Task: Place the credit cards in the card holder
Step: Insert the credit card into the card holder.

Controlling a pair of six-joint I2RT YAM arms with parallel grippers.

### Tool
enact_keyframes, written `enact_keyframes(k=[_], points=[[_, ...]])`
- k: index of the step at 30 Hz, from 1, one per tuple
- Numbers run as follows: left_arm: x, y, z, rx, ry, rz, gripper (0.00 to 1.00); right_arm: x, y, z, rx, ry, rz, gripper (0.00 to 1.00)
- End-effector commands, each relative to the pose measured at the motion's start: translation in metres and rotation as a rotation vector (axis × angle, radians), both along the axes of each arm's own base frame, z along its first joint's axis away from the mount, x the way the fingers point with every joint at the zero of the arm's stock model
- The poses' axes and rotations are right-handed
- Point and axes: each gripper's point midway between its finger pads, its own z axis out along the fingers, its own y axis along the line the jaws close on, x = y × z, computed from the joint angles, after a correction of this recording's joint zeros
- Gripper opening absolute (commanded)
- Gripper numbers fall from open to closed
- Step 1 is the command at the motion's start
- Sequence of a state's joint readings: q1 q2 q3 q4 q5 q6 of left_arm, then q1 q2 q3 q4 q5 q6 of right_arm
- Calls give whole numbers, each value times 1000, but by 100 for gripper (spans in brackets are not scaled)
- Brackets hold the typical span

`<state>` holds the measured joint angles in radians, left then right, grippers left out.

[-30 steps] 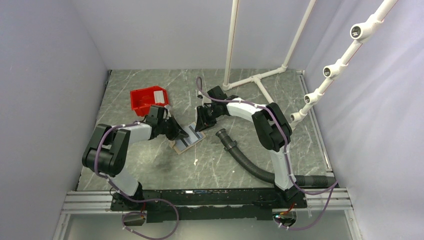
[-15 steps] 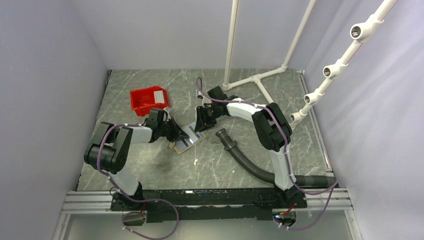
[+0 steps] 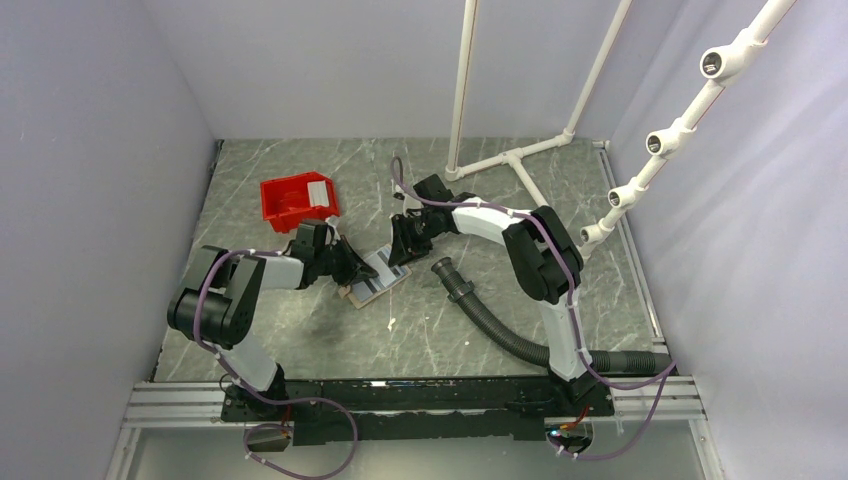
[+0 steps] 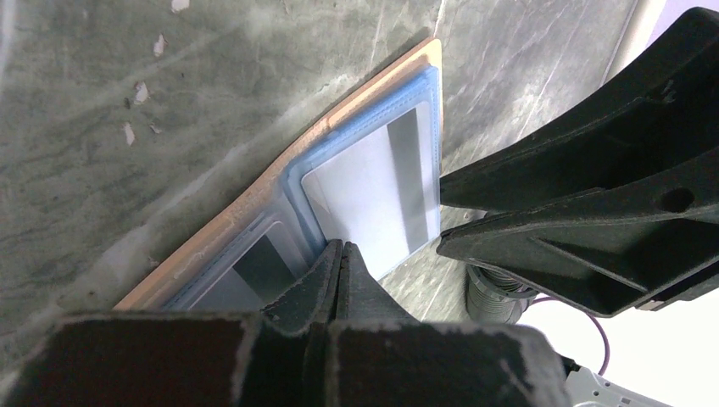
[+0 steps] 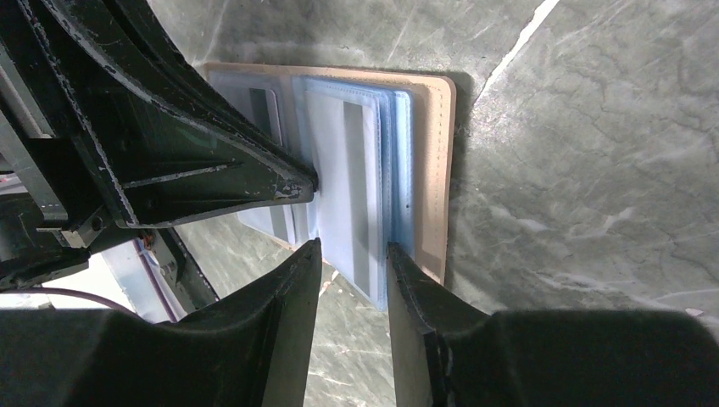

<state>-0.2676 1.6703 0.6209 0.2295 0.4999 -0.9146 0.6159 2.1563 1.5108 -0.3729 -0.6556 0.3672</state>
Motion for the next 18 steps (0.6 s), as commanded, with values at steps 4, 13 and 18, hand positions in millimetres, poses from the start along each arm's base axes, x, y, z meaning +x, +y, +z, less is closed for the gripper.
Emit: enact_keyframes(k=[4,13,18], points=[[-24,16,-32,99,103,21,0,-2,7,9,35,-19,21,36],[-20,14,-22,90,82,15,1,-17,16,44,52,-80,58,34],[-16,13,-11,85,60,21,5,-24,22,44,47,-83,75,34]])
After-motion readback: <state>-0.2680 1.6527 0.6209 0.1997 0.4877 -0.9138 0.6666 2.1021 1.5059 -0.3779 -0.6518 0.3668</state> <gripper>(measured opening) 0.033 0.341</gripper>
